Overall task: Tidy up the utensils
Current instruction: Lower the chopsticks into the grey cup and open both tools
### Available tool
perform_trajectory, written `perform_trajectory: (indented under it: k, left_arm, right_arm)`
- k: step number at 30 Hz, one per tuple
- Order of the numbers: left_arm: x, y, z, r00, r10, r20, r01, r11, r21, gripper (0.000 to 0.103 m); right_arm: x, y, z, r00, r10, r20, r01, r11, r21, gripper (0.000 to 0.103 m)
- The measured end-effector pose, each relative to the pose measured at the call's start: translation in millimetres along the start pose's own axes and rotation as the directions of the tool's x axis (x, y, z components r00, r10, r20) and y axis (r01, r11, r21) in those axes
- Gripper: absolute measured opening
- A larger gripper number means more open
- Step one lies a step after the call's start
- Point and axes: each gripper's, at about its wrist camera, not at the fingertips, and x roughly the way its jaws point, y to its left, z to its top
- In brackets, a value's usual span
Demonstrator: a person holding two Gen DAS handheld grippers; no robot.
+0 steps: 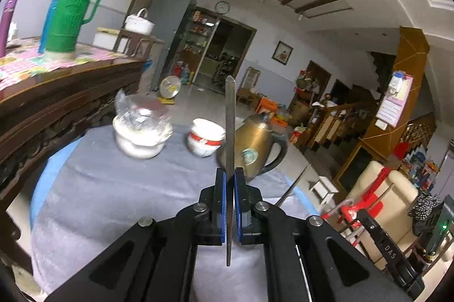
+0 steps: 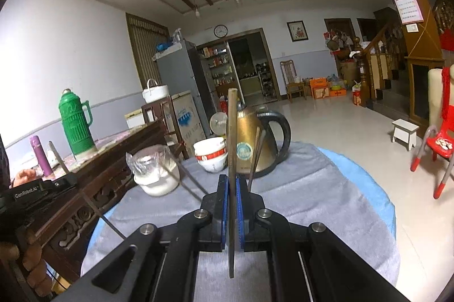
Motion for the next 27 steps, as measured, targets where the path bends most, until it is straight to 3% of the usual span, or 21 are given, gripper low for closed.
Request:
perform_trajectory:
  k: [10, 19, 27]
  left_arm:
    - [39, -42, 23, 0.995, -0.090, 0.037, 0.089, 0.996, 0.013, 0.005]
    - [103, -58, 25, 0.995, -0.095, -0.034, 0.097, 0.994, 0.056, 0.005]
    - [152, -64, 12, 0.993, -0.055, -0.101, 0.064, 0.994, 0.088, 0.006]
  right_arm:
    - [18, -3, 49, 0.993, 0.001, 0.122, -0.001, 1.000, 0.004, 0.006]
    - [76, -9, 40, 0.999, -0.007, 0.048, 0.007, 1.000, 0.012, 0.006]
    - [109, -21, 22, 0.999, -0.012, -0.049, 0.013, 1.000, 0.010, 0.006]
